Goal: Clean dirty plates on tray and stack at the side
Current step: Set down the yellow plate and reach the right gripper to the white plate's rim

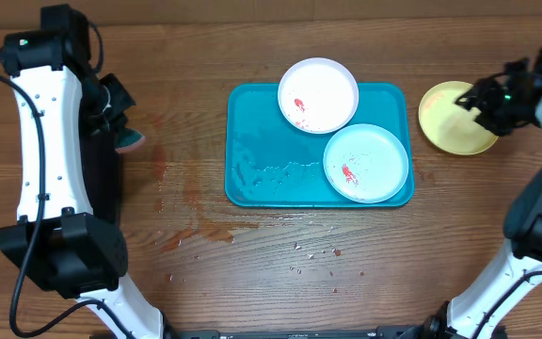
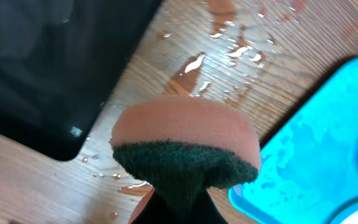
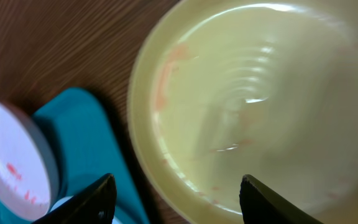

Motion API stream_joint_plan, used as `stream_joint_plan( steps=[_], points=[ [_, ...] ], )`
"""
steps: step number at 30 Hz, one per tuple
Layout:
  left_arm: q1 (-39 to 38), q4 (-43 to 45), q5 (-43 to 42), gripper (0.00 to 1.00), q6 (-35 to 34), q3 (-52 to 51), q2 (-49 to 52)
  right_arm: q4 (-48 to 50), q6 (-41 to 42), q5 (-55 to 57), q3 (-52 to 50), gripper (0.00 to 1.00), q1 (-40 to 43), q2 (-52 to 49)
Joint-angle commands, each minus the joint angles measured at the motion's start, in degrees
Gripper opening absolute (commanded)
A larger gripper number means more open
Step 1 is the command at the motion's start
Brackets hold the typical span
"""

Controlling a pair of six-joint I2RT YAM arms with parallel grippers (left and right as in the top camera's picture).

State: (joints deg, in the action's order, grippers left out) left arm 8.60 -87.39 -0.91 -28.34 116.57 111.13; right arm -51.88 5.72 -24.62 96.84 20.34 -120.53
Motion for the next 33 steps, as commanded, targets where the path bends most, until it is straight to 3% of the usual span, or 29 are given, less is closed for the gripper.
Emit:
stream_joint_plan(
  steps=[1, 5, 12, 23, 27, 29, 33],
  points=[
    [-3.7, 0.9, -2.0, 0.04, 5.1, -0.3, -0.5, 1.1, -4.1, -3.5, 1.3, 0.65, -7.3, 0.2],
    [-7.3, 0.9, -2.1, 0.04, 6.2, -0.3, -0.4, 5.0, -4.0, -2.7, 1.3, 0.64, -14.3, 0.2],
    [-13.1, 1.3, -1.5, 0.04, 7.0, -0.5, 2.0, 14.1, -0.1, 14.2, 1.0, 0.64, -24.7, -1.0],
    [-15.3, 2.4, -1.5, 0.04, 7.8, -1.1, 5.4, 19.4, 5.0, 14.0, 1.0, 0.63, -27.1, -8.7],
    [-15.3, 2.7, -1.5, 0.04, 7.8, -1.1, 5.4, 20.1, 5.0, 11.3, 1.0, 0.46, -27.2, -10.3],
    [-15.3, 2.7, -1.5, 0.04, 7.8, -1.1, 5.4, 20.2, 5.0, 10.9, 1.0, 0.44, -27.7, -10.7],
    [-15.3, 2.8, -1.5, 0.04, 7.8, -1.1, 5.4, 19.9, 5.0, 10.4, 1.0, 0.20, -29.4, -10.6]
  ],
)
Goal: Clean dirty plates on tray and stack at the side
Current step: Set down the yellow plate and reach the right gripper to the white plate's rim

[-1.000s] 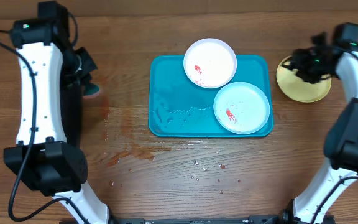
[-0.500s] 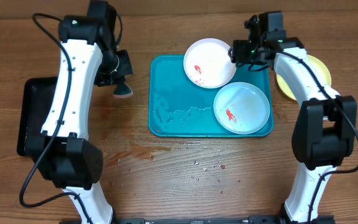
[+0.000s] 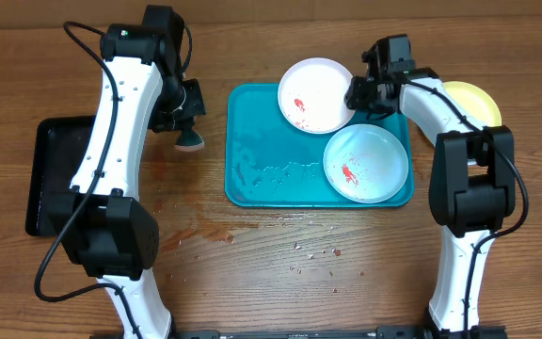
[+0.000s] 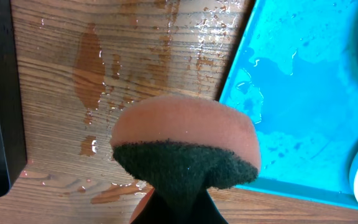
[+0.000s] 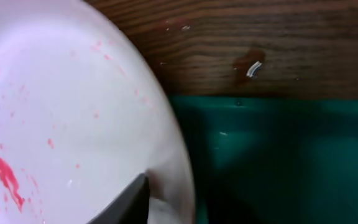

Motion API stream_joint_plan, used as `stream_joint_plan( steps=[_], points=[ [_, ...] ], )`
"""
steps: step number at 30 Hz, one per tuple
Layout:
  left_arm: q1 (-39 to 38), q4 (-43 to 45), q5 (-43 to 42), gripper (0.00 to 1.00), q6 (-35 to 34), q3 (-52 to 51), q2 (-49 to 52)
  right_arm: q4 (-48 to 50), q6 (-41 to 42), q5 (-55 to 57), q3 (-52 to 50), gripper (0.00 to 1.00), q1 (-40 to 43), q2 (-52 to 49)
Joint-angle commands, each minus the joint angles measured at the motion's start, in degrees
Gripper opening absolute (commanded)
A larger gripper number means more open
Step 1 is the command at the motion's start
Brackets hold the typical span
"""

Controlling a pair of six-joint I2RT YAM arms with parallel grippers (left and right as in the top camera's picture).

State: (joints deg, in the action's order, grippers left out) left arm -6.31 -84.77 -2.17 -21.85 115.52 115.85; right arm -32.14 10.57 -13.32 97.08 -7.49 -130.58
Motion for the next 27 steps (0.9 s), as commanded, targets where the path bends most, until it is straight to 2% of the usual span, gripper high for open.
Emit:
stream_joint_plan(
  steps=[1, 3, 8, 11, 12, 15, 17, 19, 22, 27],
  points=[
    [-0.4, 0.1, -0.2, 0.04, 1.3, 0.0, 0.7, -0.2, 0.1, -1.4, 0.8, 0.20, -2.3, -0.6],
    [-0.5, 0.2, -0.2, 0.04, 1.3, 0.0, 0.7, -0.7, -0.3, -2.0, 0.8, 0.14, -3.5, -0.6],
    [-0.5, 0.3, -0.2, 0.04, 1.8, 0.0, 0.7, -5.4, -0.2, -1.8, 0.9, 0.14, -6.5, -0.6],
    [-0.5, 0.2, -0.2, 0.04, 2.2, 0.0, 0.7, -11.3, 0.0, -2.2, 1.4, 0.10, -7.4, 0.1],
    [-0.5, 0.2, -0.3, 0.04, 2.2, 0.0, 0.7, -13.9, -0.1, -2.8, 1.4, 0.18, -7.8, 0.8],
    [-0.5, 0.6, -0.3, 0.04, 2.2, 0.0, 0.7, -19.1, -1.3, -2.8, 1.9, 0.27, -8.6, 3.0],
    [-0.5, 0.7, -0.3, 0.04, 2.2, 0.0, 0.7, -20.8, -3.2, -2.6, 2.8, 0.40, -8.9, 5.3],
    [-0.5, 0.6, -0.3, 0.04, 2.2, 0.0, 0.7, -17.3, -3.4, 0.5, 3.9, 0.46, -8.9, 6.5],
    [-0.5, 0.6, -0.4, 0.04, 2.2, 0.0, 0.7, -9.8, -7.5, 1.1, 3.6, 0.62, -8.9, 6.2],
    [-0.5, 0.6, -0.4, 0.04, 2.2, 0.0, 0.7, -1.0, -7.9, 1.1, 3.3, 0.64, -8.9, 5.0]
  ],
)
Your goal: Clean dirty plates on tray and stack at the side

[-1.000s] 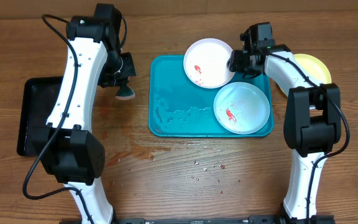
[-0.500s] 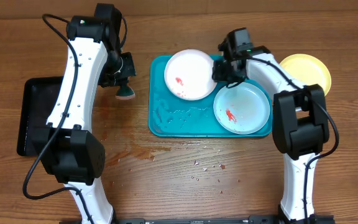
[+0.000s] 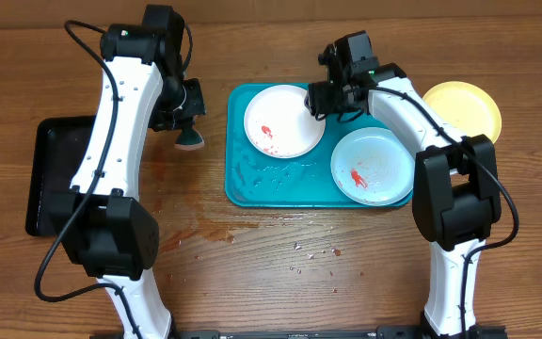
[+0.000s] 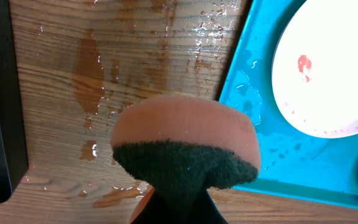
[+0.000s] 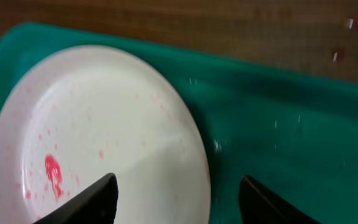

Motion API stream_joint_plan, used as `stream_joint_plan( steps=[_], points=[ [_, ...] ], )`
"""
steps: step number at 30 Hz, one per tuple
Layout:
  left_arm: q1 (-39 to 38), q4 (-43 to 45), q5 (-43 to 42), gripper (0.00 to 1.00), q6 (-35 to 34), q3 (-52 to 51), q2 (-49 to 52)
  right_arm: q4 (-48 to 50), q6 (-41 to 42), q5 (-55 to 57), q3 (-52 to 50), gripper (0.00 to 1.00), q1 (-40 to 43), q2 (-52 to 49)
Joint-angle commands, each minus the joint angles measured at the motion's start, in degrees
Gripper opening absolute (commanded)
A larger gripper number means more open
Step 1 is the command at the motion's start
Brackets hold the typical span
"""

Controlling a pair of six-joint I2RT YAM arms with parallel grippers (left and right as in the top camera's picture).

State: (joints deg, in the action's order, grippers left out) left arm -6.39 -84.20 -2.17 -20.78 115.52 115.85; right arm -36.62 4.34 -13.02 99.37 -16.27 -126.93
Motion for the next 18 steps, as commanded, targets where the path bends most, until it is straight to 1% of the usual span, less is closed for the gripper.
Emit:
stream_joint_plan(
  steps=[1, 4, 7, 10, 12, 13, 15, 16, 18],
  points=[
    [-0.4, 0.0, -0.4, 0.04, 1.1, 0.0, 0.7, 5.5, -1.6, 0.8, 1.0, 0.65, -0.1, 0.4],
    [-0.4, 0.0, -0.4, 0.04, 1.1, 0.0, 0.7, 7.9, -1.3, 0.8, 1.0, 0.66, -0.1, -2.5],
    [-0.4, 0.1, -0.4, 0.04, 1.1, 0.0, 0.7, 7.4, -1.1, 0.7, 1.0, 0.66, -0.2, -4.9],
    [-0.4, 0.1, -0.4, 0.04, 1.1, 0.0, 0.7, 5.9, -1.2, 0.7, 1.0, 0.60, -0.8, -5.6],
    [-0.4, 0.1, -0.5, 0.04, 1.1, 0.0, 0.7, 5.6, -1.2, 0.8, 1.0, 0.53, -0.9, -5.6],
    [-0.4, 0.0, -0.5, 0.04, 1.1, 0.0, 0.7, 5.4, -1.1, 0.8, 1.0, 0.47, -1.0, -5.6],
    [-0.4, 0.1, -0.9, 0.04, 1.1, 0.0, 0.7, 4.1, -1.1, 0.7, 1.0, 0.26, -1.0, -5.6],
    [-0.4, 0.0, -0.8, 0.04, 1.1, 0.0, 0.7, 3.4, -0.9, 0.8, 1.0, 0.24, -1.0, -5.6],
    [-0.4, 0.1, -0.9, 0.04, 1.1, 0.0, 0.7, 1.3, 0.4, 0.7, 1.0, 0.16, -1.0, -5.6]
  ],
)
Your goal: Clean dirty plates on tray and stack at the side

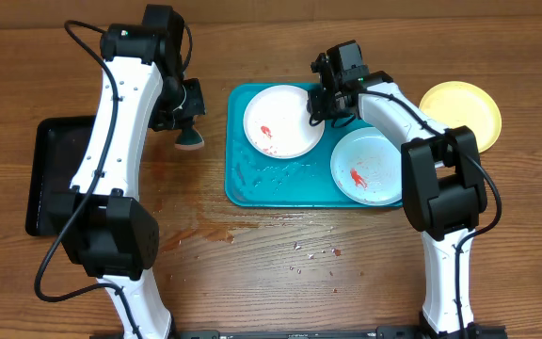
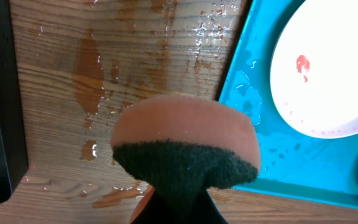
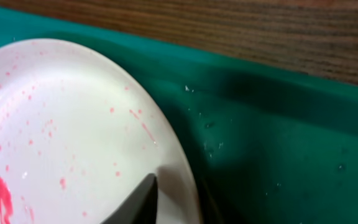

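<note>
A white plate point(image 1: 283, 121) with a red smear lies in the left half of the teal tray point(image 1: 262, 184). My right gripper point(image 1: 326, 104) is shut on its right rim. In the right wrist view one finger rests on the white plate point(image 3: 73, 137) and the other sits under the rim, against the tray point(image 3: 278, 155). A pale blue plate point(image 1: 370, 169), also smeared red, lies at the tray's right. A yellow plate point(image 1: 459, 115) sits on the table right of the tray. My left gripper point(image 1: 188, 132) hangs left of the tray, shut on an orange and dark green sponge point(image 2: 185, 140).
A black tray point(image 1: 40, 179) lies at the far left of the wooden table. Wet patches point(image 1: 196, 221) and crumbs point(image 1: 313, 250) lie in front of the teal tray. The white plate's point(image 2: 334, 81) edge shows in the left wrist view.
My right gripper was open just above the white plate's right rim. It is now lower and shut on that rim. The plates and the left arm have not moved.
First my right gripper stood open over the yellow plate and my left held the sponge by the black tray. Then the right was shut on the white plate at the tray's back edge, the left beside the tray. Later the plate lay further left, released; now it is gripped again.
</note>
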Motion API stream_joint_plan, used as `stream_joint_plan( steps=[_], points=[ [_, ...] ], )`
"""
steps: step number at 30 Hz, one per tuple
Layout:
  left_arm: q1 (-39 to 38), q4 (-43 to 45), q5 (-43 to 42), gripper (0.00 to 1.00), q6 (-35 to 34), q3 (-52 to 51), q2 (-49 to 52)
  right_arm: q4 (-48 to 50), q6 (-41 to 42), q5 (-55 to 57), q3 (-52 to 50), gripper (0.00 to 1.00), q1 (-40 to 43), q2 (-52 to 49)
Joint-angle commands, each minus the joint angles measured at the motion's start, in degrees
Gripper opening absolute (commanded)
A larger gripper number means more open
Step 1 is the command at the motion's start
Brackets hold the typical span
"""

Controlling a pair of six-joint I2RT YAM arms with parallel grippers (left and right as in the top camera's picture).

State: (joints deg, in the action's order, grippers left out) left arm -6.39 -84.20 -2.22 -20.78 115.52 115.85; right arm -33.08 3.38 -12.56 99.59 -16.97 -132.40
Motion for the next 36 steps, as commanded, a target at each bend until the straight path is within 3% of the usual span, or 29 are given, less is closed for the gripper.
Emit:
stream_joint_plan(
  steps=[1, 3, 11, 12, 18, 21, 23, 26, 31, 36],
  points=[
    [-0.4, 0.1, -0.9, 0.04, 1.1, 0.0, 0.7, -3.6, 1.3, 0.3, 0.9, 0.08, -0.3, -0.2],
    [-0.4, 0.1, -1.8, 0.04, 1.1, 0.0, 0.7, -6.5, 1.4, 0.3, 1.0, 0.04, -0.3, -0.2],
    [-3.1, 1.7, -9.1, 0.04, 3.0, 0.0, 0.7, -25.1, 10.8, -1.7, 2.4, 0.04, -0.4, 0.0],
    [-4.4, 3.1, -10.0, 0.04, 2.8, 0.0, 0.7, -25.0, 11.7, -2.1, 2.4, 0.13, -0.4, 0.0],
    [-10.3, 10.2, -9.8, 0.04, -0.7, -0.3, 0.8, -19.4, 11.7, -2.5, 2.4, 0.24, -0.4, -0.1],
    [-12.5, 14.6, -9.6, 0.04, -1.0, -1.7, 0.8, -18.1, 11.7, -2.5, 2.4, 0.23, -0.6, -0.1],
    [-13.6, 17.9, -9.4, 0.04, -2.8, -3.7, 0.8, -19.1, 11.7, -2.5, 2.3, 0.14, -0.9, -0.1],
    [-14.2, 21.2, -9.5, 0.04, -5.2, -6.8, 0.9, -20.0, 11.8, -2.5, 1.0, 0.11, -1.6, -0.1],
    [-14.3, 26.1, -11.3, 0.04, -5.2, -12.2, 1.0, -20.5, 13.4, -2.5, -0.9, 0.13, -1.8, -0.1],
    [-14.3, 31.1, -11.5, 0.04, -5.2, -16.2, 1.0, -22.8, 16.0, -2.7, -1.0, 0.24, -1.8, -0.1]
  ],
)
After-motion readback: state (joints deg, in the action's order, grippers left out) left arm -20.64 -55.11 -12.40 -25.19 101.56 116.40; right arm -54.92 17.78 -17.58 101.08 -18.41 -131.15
